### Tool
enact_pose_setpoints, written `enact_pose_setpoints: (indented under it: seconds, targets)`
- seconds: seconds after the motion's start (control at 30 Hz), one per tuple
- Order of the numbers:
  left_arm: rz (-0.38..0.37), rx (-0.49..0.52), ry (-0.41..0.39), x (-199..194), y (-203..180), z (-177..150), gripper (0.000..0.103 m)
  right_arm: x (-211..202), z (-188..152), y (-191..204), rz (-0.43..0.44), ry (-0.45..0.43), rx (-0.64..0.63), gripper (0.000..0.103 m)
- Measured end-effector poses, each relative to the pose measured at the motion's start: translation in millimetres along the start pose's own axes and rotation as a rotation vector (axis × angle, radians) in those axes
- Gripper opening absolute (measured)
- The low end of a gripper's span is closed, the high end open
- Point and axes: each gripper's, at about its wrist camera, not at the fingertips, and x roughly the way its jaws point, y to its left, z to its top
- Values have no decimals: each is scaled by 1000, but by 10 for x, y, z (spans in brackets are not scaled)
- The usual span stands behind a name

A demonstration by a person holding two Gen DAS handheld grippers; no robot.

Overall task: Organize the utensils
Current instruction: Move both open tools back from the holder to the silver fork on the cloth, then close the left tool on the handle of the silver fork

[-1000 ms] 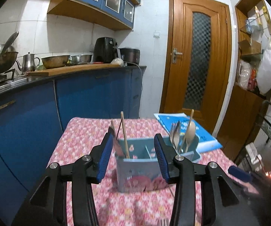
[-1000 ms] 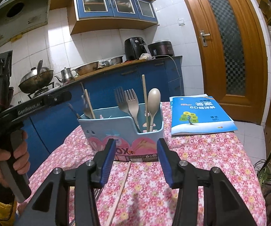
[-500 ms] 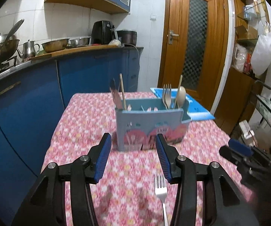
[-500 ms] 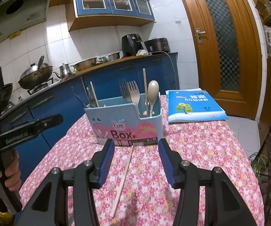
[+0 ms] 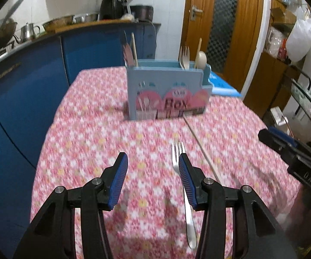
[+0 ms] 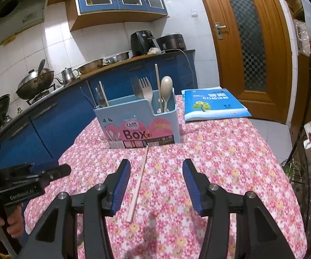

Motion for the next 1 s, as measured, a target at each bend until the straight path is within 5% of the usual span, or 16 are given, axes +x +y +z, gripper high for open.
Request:
enact_pose_setpoints:
  seconds: [0.63, 1.0]
  targets:
    - [-3, -36, 251, 518, -75, -290, 50, -44, -124, -208, -16, 22, 52, 56]
    - [40, 39, 258, 606, -178, -274, 49, -44, -151, -270, -10, 24, 70, 56]
